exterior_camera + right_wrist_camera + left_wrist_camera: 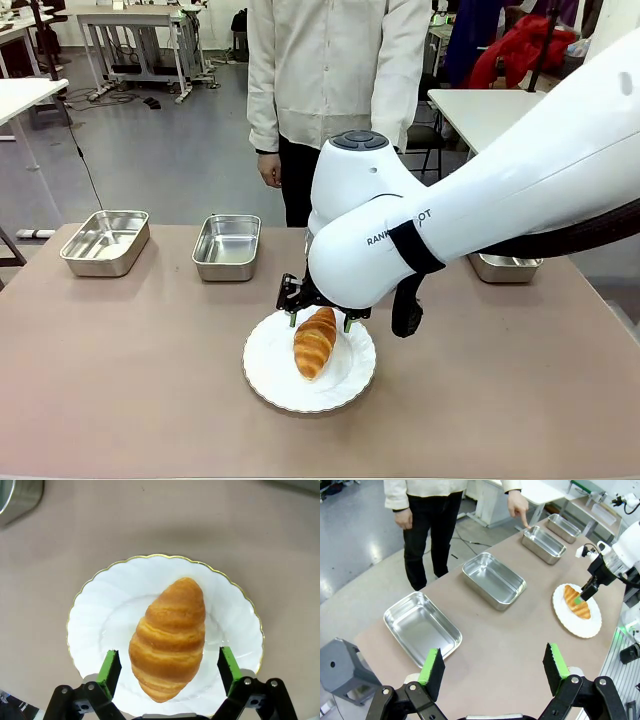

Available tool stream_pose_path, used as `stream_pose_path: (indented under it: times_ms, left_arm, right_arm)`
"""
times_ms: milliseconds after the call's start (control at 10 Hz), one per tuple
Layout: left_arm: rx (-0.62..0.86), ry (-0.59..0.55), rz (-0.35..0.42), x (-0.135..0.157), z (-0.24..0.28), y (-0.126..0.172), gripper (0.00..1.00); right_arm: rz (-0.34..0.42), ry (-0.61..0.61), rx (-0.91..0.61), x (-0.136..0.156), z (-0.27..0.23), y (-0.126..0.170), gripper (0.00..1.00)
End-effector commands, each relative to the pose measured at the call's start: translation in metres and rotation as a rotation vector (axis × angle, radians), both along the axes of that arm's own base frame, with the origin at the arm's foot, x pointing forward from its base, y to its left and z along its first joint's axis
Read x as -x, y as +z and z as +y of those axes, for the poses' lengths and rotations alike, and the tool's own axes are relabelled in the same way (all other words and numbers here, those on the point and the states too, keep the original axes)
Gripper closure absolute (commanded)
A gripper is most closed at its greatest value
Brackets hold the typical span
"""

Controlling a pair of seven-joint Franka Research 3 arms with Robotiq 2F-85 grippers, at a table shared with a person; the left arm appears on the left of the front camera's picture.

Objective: Place the bread in the container.
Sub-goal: Place the Butter Roll into the Airtight Container indicated by the human.

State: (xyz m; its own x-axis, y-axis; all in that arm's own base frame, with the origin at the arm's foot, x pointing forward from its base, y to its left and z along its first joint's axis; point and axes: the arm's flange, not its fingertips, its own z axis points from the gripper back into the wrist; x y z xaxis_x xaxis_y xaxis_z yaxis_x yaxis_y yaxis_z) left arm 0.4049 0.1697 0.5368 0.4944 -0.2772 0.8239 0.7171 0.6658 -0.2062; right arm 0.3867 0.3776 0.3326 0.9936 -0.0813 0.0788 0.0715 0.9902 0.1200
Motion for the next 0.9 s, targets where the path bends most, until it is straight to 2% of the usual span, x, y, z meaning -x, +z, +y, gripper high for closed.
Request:
stream_pose_path:
  times_ms: [0,800]
  left_arm:
    - [0.002,-0.011,-0.014,0.002,0.001,0.001,0.00]
    - [0.002,-0.011,-0.014,0.002,0.001,0.001,0.00]
  right_arm:
    - [0.022,-0.031,-0.011,-0.003,0.014,-0.003,0.00]
    - [0.088,-0.030,0.025,-0.005,0.019,-0.025,0.00]
